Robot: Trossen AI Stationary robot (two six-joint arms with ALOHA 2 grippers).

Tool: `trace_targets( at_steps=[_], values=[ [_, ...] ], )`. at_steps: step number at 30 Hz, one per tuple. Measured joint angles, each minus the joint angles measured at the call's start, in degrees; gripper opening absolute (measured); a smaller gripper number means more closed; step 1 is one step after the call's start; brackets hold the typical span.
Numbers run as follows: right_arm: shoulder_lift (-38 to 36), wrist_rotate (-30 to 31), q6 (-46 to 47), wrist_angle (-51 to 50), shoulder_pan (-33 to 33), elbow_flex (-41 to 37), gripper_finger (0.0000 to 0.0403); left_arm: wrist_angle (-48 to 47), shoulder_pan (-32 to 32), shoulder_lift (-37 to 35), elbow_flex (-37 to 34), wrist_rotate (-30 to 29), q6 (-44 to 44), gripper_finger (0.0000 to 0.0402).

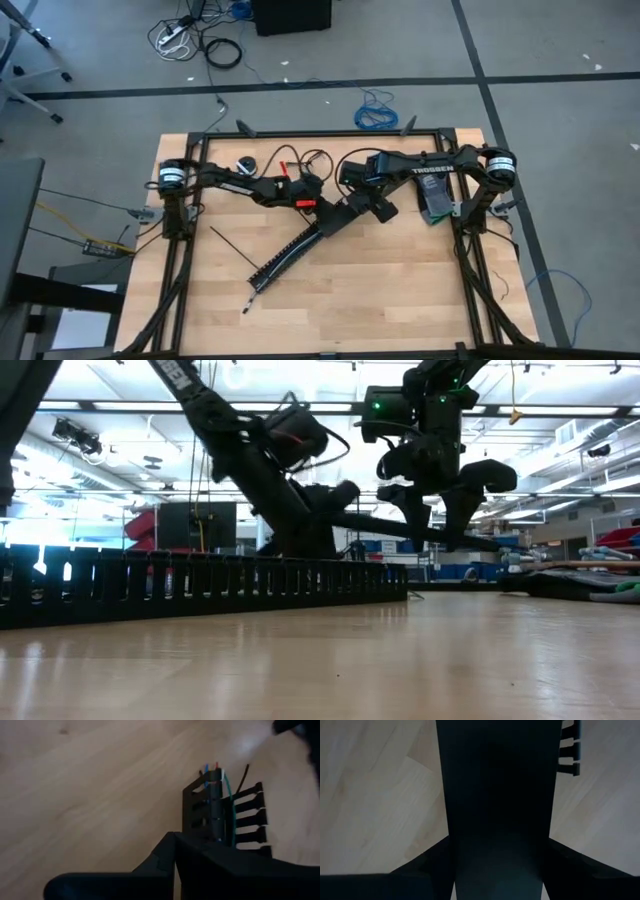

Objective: Ziptie cables
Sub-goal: Insert the black cover of the black cable duct

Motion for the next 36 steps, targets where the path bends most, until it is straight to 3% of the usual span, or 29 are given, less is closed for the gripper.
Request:
trace_targets(
  at_steps=[11,21,36],
  values=[
    [-0.11,-0.02,0.52,-0.38,0.20,0.00,0.0229,-1.55,-1.60,6.84,6.64,9.27,2.72,0.0000],
    [-0.11,-0.14,0.55,0.09,0.17,0.00,0.0229,-1.89,-1.18,5.39,6.99,6.39,2.84,0.0000],
    [-0.11,-3.48,-2.22,1.58,-0.73,0.00,0.0229,-11.27,0.53,-7.67,6.95,0.03,8.87,0.0000]
  ],
)
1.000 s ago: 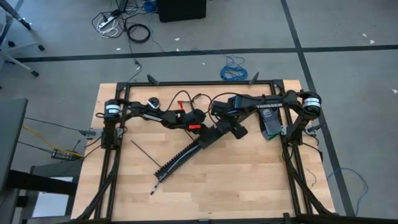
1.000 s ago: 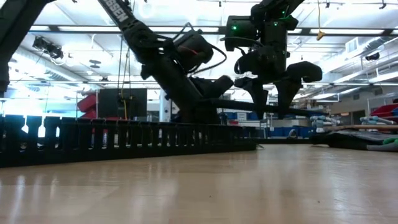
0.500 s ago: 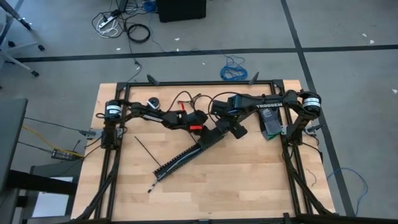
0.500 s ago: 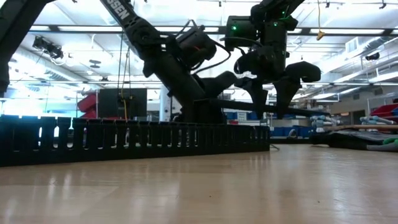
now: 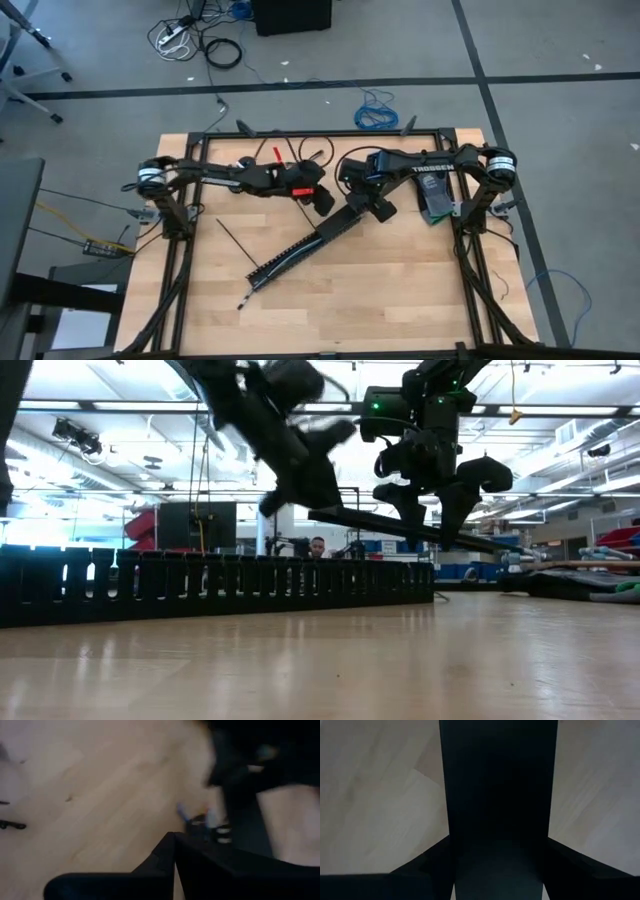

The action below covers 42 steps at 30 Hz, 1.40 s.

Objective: Ziptie cables
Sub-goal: Insert the black cover of the black cable duct

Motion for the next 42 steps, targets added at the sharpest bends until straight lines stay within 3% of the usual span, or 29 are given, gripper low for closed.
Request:
trace_targets(
  at_steps=[7,15,21,42],
  values=[
    [0.39,-0.76,-0.86,0.84,-2.11,0.07,0.0229,-8.84,-4.71,-4.31,-0.01,-0.67,4.32,0.0000],
    [1.22,-1.33,-0.20,0.42,-2.60,0.00,0.0229,-10.89,-10.09,-4.60,-0.31,-5.06,4.07,0.0000],
    [1.53,-3.16,1.88,-0.44,-2.59,0.00,0.0229,-10.72,-10.91,-5.32,-0.31,-6.80,3.67,0.0000],
    [1.57,0.12,2.75,2.03,0.11,-4.13,0.0229,-9.15,-10.91,-5.16,-0.29,-5.97,6.48,0.0000]
  ],
)
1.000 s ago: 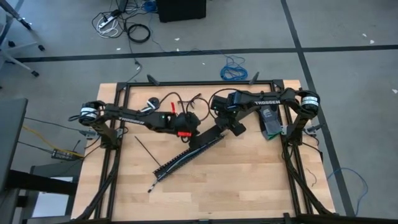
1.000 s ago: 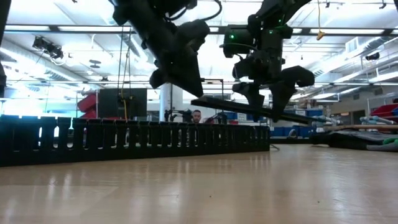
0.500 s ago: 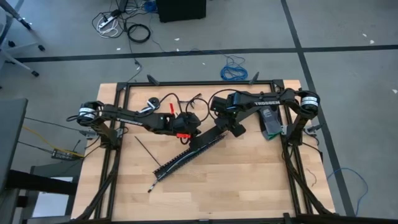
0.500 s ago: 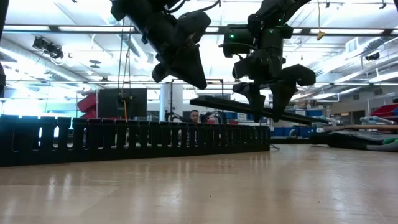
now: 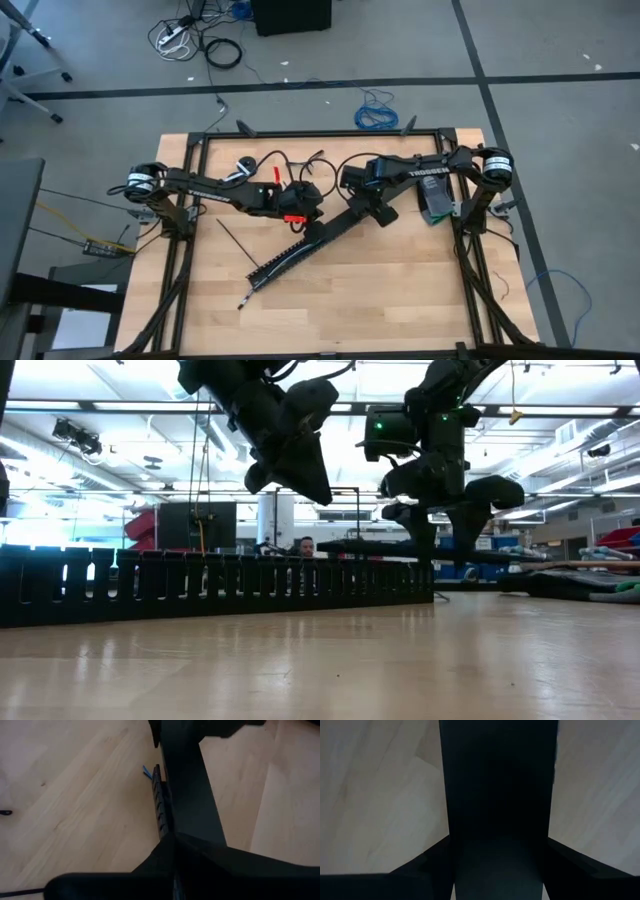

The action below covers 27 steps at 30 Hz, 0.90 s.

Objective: Ziptie cables
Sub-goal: Insert the black cover of the black cable duct

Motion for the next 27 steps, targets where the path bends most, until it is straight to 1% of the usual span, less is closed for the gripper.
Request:
trace_targets(
  at_steps=[6,13,20,27],
  values=[
    [0.00,0.04,0.37,1.97,0.13,0.00,0.0229,1.94,-0.04,0.00,0.00,1.58,0.04,0.0000],
    [0.00,0.03,0.12,3.58,-0.88,0.00,0.0229,2.78,-0.26,0.02,0.00,1.77,0.55,0.0000],
    [2.61,-1.44,0.20,3.31,-0.92,-0.01,0.0229,3.76,-0.26,0.33,0.00,2.45,0.68,0.0000],
    [2.82,-0.50,-0.08,2.94,-0.92,0.04,0.0229,3.55,-0.26,0.84,0.03,3.50,0.72,0.0000]
  ],
)
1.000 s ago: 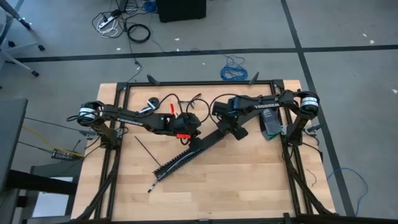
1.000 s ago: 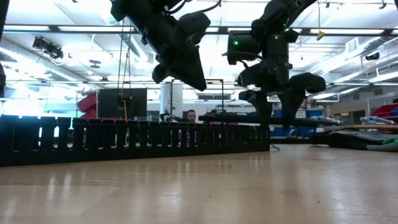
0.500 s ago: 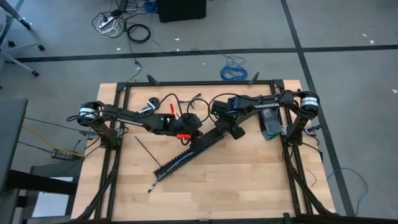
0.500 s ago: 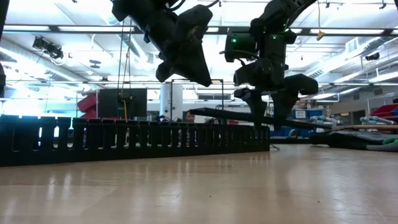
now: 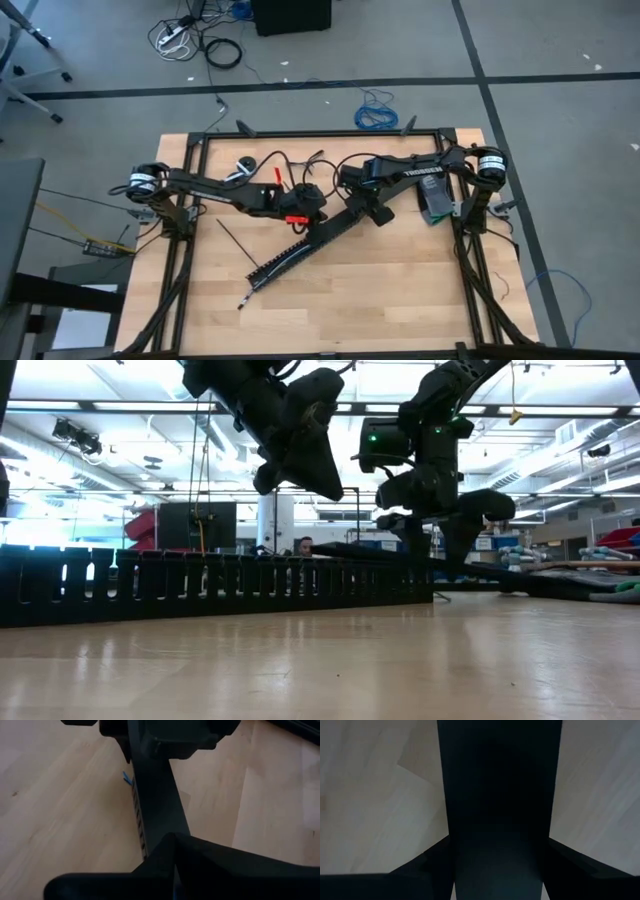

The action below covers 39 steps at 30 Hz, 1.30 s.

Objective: Ziptie cables
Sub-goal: Insert the black cover of the black cable duct

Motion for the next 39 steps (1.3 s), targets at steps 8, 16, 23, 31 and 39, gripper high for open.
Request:
trace_targets(
  at_steps=[8,16,23,31,39],
  values=[
    [0.00,4.15,-0.68,0.21,0.00,0.09,0.0229,3.20,0.31,3.26,0.04,8.48,0.44,0.0000],
    [-0.85,7.83,-3.16,0.57,0.44,0.11,0.0229,5.50,0.70,3.62,0.02,9.77,1.52,0.0000],
    [-1.90,7.70,-5.79,0.49,0.44,0.11,0.0229,5.54,0.68,3.60,0.02,9.63,1.55,0.0000],
    [-1.92,6.92,-6.22,0.84,0.48,0.12,0.0229,6.44,0.68,3.60,0.02,9.61,1.55,0.0000],
    [-1.97,6.61,-6.18,-1.15,0.48,3.11,0.0229,6.41,0.68,3.60,0.00,9.60,1.55,0.0000]
  ],
)
